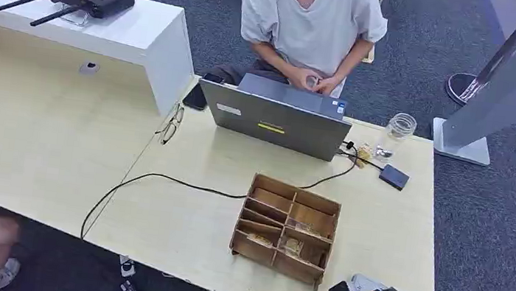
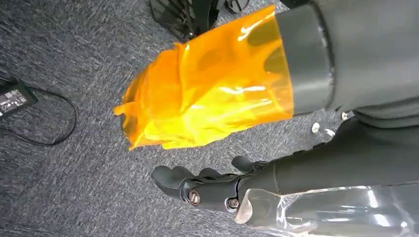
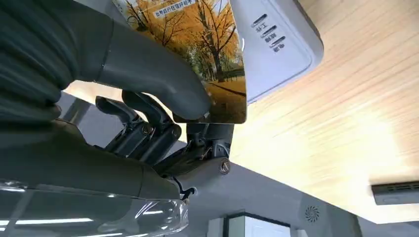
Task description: Pass the card to the sensor for recognition and then transmit it.
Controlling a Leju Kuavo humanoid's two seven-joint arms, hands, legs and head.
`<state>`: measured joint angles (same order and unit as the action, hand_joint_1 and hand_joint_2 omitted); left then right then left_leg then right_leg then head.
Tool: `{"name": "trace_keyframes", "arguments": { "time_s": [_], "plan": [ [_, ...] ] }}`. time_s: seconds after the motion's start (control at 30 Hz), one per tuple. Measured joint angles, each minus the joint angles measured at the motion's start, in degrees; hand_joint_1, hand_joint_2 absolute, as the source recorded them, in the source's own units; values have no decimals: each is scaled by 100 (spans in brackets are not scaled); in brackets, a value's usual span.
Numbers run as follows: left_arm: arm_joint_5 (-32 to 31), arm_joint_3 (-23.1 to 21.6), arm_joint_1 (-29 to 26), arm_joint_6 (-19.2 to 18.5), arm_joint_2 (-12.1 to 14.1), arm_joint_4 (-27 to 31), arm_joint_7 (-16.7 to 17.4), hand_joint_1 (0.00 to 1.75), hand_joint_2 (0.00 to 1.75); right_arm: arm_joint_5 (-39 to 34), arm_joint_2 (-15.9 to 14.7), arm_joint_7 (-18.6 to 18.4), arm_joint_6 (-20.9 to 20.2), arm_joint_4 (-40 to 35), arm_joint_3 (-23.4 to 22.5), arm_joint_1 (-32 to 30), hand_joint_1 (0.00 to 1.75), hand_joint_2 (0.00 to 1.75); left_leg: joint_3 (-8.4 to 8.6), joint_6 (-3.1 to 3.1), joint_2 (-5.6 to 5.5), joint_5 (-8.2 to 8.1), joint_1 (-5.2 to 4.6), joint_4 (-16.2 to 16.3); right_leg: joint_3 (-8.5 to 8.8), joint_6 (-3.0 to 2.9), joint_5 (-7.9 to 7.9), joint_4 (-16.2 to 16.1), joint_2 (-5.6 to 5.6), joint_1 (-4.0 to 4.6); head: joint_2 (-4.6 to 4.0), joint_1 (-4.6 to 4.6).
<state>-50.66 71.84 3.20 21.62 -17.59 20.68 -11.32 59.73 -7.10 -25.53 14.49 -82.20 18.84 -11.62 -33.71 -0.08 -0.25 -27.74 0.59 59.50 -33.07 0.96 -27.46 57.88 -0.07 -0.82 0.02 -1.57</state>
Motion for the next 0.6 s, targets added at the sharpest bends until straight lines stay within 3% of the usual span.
{"name": "trace_keyframes", "arguments": {
  "time_s": [0.6],
  "plan": [
    [7,-4,0,-9,0,7,0,0,0,-26,48,-4,52,149,15,67,175,175,4,0,0,0,0,0,6,0,0,0,0,0,0,0]
  ]
}}
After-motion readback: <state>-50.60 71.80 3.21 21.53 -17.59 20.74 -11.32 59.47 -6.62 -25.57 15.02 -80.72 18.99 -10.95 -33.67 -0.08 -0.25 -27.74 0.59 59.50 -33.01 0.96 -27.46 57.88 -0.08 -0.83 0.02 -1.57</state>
